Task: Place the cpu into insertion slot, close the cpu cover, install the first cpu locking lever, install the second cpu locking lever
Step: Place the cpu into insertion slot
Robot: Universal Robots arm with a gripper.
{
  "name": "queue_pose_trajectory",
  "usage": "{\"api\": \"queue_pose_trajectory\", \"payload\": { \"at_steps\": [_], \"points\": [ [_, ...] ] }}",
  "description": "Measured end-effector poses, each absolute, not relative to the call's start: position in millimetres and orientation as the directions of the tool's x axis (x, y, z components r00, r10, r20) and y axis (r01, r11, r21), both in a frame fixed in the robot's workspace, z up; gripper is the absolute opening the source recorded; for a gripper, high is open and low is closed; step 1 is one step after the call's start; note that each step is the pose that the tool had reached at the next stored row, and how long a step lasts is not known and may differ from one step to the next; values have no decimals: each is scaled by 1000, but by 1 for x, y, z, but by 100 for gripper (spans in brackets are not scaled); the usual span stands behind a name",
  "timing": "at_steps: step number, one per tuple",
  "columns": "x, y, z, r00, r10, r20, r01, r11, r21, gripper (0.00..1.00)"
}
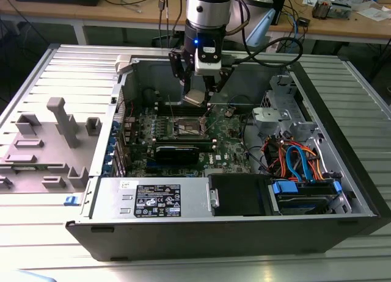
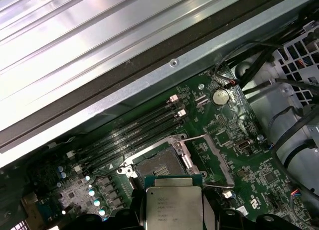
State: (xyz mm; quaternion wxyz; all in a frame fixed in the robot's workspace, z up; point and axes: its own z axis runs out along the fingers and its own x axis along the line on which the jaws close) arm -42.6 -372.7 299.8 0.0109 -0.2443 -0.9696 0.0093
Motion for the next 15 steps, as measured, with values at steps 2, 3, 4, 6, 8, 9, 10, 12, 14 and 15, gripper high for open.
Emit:
{"api": "queue_pose_trajectory", "payload": {
  "at_steps": [2, 3, 4, 6, 8, 9, 10, 12, 14, 15],
  "points": [
    [-43, -373, 300, -877, 480, 17, 479, 877, -23, 55],
    [-43, -373, 300, -876, 483, 17, 482, 876, -23, 55],
    [-43, -373, 300, -874, 485, 16, 485, 874, -23, 55],
    [-43, -373, 300, -873, 488, 17, 487, 873, -23, 55],
    [-43, -373, 300, -871, 491, 17, 490, 871, -23, 55],
    [-43, -373, 300, -870, 492, 17, 492, 870, -23, 55],
    [-43, -373, 300, -869, 495, 17, 495, 869, -23, 55],
    [-43, -373, 300, -868, 497, 16, 496, 868, -23, 55],
    [-43, -373, 300, -866, 500, 17, 500, 866, -23, 55],
    [-43, -373, 300, -865, 501, 17, 501, 865, -23, 55]
  ]
}}
